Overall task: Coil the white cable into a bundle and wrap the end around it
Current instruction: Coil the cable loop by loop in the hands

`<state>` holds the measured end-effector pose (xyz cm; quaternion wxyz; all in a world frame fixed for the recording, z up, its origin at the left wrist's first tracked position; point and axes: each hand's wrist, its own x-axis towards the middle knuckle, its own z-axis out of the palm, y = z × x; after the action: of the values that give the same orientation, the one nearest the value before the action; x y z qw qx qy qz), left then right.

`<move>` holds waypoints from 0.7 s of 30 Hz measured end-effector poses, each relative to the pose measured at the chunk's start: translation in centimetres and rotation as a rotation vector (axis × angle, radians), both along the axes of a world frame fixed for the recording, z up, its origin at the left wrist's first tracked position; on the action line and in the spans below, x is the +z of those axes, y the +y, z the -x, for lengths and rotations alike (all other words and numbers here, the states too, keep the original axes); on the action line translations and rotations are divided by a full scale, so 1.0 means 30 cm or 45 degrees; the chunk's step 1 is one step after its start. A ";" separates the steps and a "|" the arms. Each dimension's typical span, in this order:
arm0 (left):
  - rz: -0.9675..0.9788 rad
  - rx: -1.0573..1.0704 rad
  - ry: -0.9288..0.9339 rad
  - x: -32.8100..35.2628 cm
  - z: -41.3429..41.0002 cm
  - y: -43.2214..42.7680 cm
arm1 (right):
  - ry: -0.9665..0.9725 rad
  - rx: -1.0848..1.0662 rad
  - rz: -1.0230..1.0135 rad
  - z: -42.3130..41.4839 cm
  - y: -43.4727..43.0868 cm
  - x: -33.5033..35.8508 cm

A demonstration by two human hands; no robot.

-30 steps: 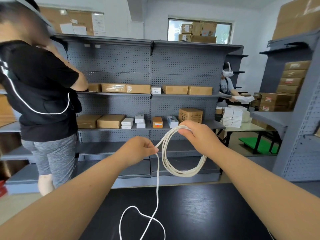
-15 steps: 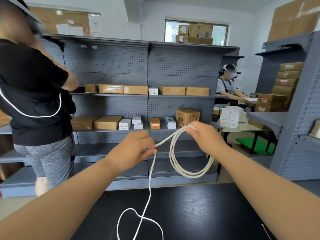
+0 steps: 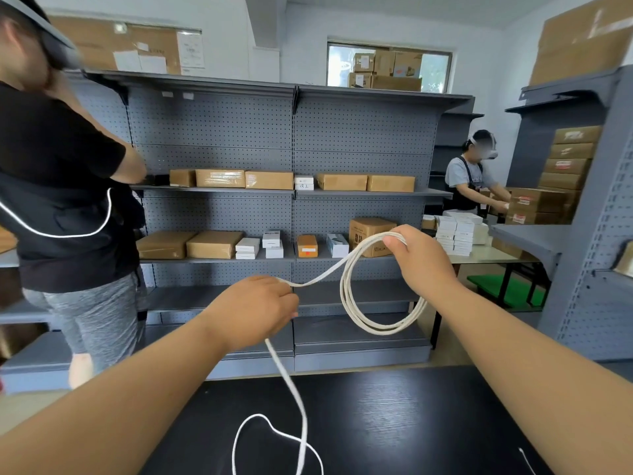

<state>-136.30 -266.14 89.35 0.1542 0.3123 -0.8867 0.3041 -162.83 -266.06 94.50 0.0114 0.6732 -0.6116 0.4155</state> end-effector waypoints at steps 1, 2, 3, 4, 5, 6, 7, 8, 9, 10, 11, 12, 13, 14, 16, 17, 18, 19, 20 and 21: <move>-0.029 0.032 0.040 -0.004 0.003 0.003 | 0.000 0.018 0.016 -0.006 0.005 0.001; -0.072 0.096 0.100 -0.001 0.011 0.009 | 0.007 0.044 0.034 -0.012 0.011 0.002; -0.144 0.194 0.188 -0.004 0.018 0.008 | 0.022 0.072 0.046 -0.021 0.016 0.004; -0.221 0.297 0.286 -0.003 0.030 0.013 | 0.042 0.098 0.053 -0.032 0.023 0.006; -0.291 0.362 0.402 -0.001 0.043 0.017 | 0.063 0.125 0.051 -0.045 0.028 0.006; -0.361 0.391 0.519 0.001 0.058 0.022 | 0.080 0.162 0.047 -0.058 0.033 0.005; -0.437 0.372 0.640 0.005 0.076 0.029 | 0.091 0.206 0.038 -0.072 0.036 0.002; -0.537 0.332 0.749 0.007 0.094 0.037 | 0.099 0.249 0.027 -0.087 0.041 0.000; -0.633 0.273 0.842 0.006 0.114 0.044 | 0.104 0.285 0.016 -0.101 0.047 -0.002; -0.710 0.228 0.906 0.001 0.132 0.049 | 0.105 0.312 0.008 -0.114 0.053 -0.003; -0.751 0.208 0.946 -0.007 0.146 0.053 | 0.106 0.330 0.006 -0.125 0.057 -0.004; -0.791 0.215 0.979 -0.013 0.158 0.060 | 0.110 0.343 0.011 -0.133 0.062 -0.003; -0.859 0.229 1.026 -0.022 0.163 0.064 | 0.115 0.352 0.019 -0.139 0.065 -0.001; -0.955 0.231 1.091 -0.029 0.165 0.067 | 0.123 0.356 0.026 -0.142 0.069 0.002; -1.133 0.216 1.213 -0.036 0.159 0.070 | 0.150 0.351 0.026 -0.140 0.074 0.008; -1.177 0.214 1.241 -0.035 0.154 0.073 | 0.170 0.339 0.018 -0.135 0.074 0.010; -1.198 0.226 1.246 -0.031 0.148 0.073 | 0.194 0.322 0.007 -0.128 0.073 0.011; -1.197 0.246 1.236 -0.026 0.141 0.071 | 0.217 0.305 -0.003 -0.122 0.072 0.010; -1.179 0.267 1.223 -0.020 0.134 0.066 | 0.238 0.294 -0.009 -0.115 0.071 0.008; -1.160 0.285 1.219 -0.015 0.126 0.061 | 0.254 0.289 -0.015 -0.109 0.070 0.005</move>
<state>-140.08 -264.32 88.90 0.3509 0.5369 -0.7224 -0.2584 -159.56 -263.96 94.65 0.0211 0.7761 -0.5296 0.3417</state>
